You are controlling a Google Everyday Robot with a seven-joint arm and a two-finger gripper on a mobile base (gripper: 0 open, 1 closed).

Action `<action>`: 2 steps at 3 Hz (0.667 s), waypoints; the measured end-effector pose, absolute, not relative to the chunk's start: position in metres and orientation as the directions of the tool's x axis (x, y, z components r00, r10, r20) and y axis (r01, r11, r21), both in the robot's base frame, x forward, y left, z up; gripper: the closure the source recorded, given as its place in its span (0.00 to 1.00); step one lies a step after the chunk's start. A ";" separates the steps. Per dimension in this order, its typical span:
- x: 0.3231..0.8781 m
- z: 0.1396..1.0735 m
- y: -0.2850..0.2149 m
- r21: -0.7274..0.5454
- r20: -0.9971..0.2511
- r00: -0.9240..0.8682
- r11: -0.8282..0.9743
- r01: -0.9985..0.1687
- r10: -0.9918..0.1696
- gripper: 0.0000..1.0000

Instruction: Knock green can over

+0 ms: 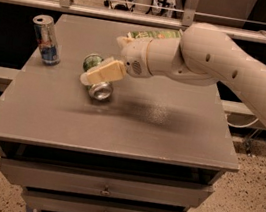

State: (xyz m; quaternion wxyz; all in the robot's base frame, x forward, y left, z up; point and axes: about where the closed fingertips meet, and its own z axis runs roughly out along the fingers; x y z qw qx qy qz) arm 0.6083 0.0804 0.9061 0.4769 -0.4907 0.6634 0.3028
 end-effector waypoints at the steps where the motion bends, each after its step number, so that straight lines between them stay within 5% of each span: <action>1: 0.625 0.914 0.070 -0.077 -0.931 -0.057 0.345 -0.935 -0.361 0.00; 2: 0.615 0.912 0.039 -0.099 -0.922 -0.036 0.323 -0.941 -0.386 0.00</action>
Offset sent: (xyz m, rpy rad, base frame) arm -0.0149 -0.1098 -0.0029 -0.0801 -0.0534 0.0414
